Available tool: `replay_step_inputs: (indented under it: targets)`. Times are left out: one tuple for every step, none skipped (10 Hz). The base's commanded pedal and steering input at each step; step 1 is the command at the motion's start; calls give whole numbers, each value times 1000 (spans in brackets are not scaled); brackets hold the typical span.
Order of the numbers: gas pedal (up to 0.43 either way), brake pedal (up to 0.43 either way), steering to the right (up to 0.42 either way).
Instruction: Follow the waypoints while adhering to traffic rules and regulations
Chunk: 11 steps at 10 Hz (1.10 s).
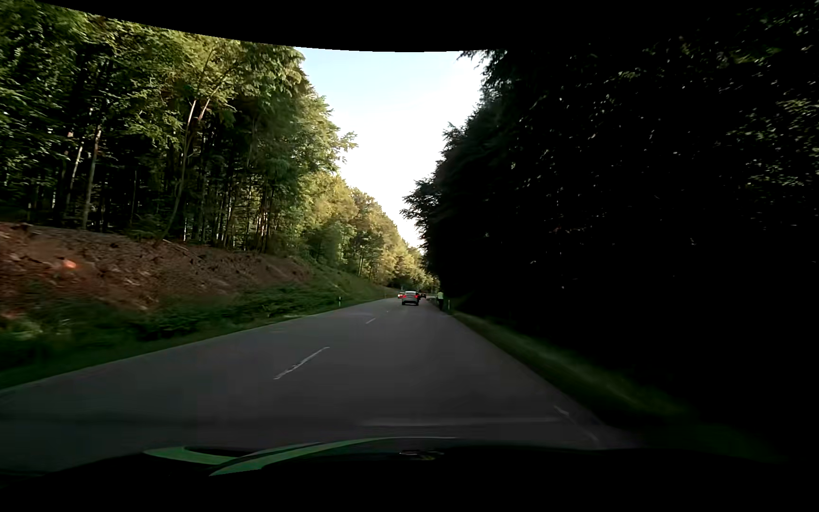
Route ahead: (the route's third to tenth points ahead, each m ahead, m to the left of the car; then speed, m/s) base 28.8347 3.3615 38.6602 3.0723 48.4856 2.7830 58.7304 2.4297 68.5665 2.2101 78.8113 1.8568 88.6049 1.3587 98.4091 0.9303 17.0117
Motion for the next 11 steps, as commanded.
replay_step_inputs:
  targets:
    - [0,61,1]
    - [0,213,3]
    - [0,268,6]
    - [0,287,7]
    - [0,311,7]
    - [0,311,7]
    - [0,317,7]
    - [0,317,7]
    - [0,317,7]
    - [0,311,7]
    - [0,299,7]
